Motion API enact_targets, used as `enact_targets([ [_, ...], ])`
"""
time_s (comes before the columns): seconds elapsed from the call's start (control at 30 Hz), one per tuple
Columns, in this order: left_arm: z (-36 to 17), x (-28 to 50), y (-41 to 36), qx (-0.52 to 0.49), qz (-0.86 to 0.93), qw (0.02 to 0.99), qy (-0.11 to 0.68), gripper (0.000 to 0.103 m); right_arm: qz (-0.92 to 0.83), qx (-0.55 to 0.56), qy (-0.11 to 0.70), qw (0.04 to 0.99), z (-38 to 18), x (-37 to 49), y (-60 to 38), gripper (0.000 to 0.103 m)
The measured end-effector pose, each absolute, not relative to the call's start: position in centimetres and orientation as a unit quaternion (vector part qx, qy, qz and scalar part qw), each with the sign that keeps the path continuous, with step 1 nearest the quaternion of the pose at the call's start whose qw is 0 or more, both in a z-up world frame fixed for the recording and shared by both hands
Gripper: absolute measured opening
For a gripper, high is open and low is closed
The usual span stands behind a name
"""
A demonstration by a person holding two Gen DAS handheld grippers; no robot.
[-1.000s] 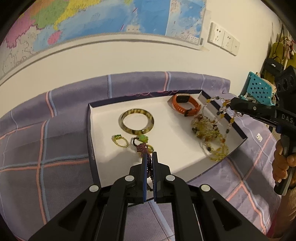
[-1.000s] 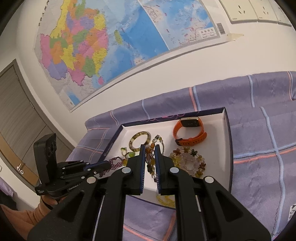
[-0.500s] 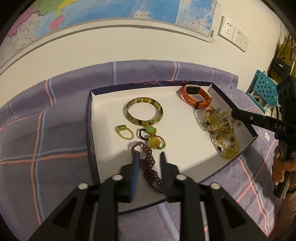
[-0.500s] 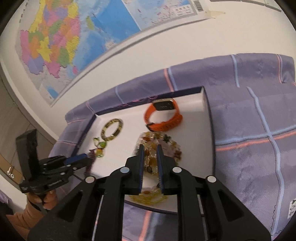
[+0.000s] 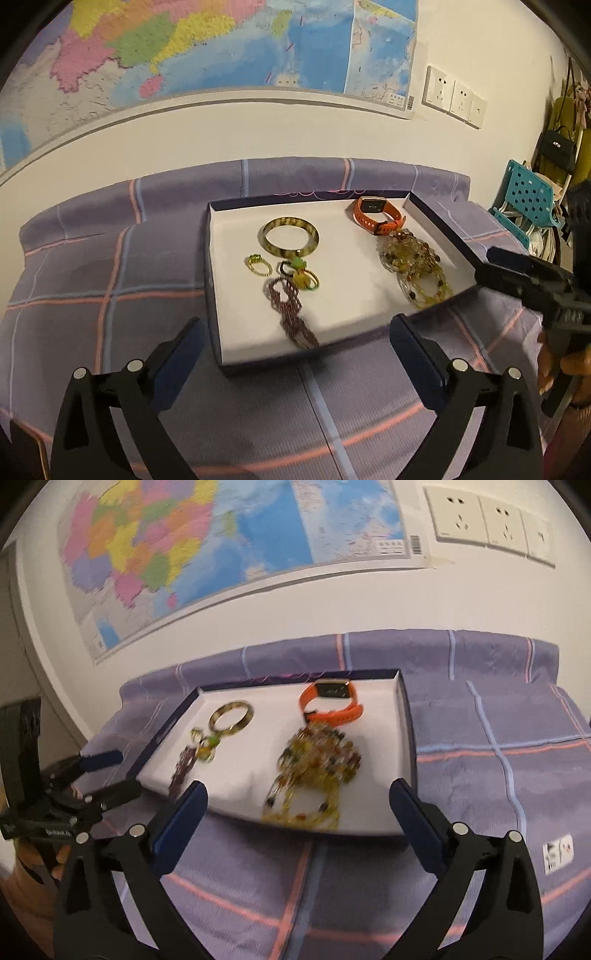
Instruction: Organize jewelry
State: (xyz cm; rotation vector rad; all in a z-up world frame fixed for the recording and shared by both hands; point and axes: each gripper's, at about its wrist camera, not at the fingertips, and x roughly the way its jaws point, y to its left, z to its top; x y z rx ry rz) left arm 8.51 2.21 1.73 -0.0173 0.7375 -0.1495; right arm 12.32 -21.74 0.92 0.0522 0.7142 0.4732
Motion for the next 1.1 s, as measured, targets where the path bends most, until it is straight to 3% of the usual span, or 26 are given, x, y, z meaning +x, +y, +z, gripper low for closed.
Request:
enact_targets([
  [0.37, 0.8, 4.5, 1.9, -0.024, -0.030, 0.928, 0.371, 0.096, 0.194, -0.047, 0.346, 0.917, -0.6, 6.5, -18.9, 0.097],
  [1.1, 1.1, 1.4, 0.8, -0.011, -0.007, 0.931, 0.366, 0.096, 0.190, -0.026, 0.353, 0.916, -1.0, 3.7, -19.1, 0.097],
])
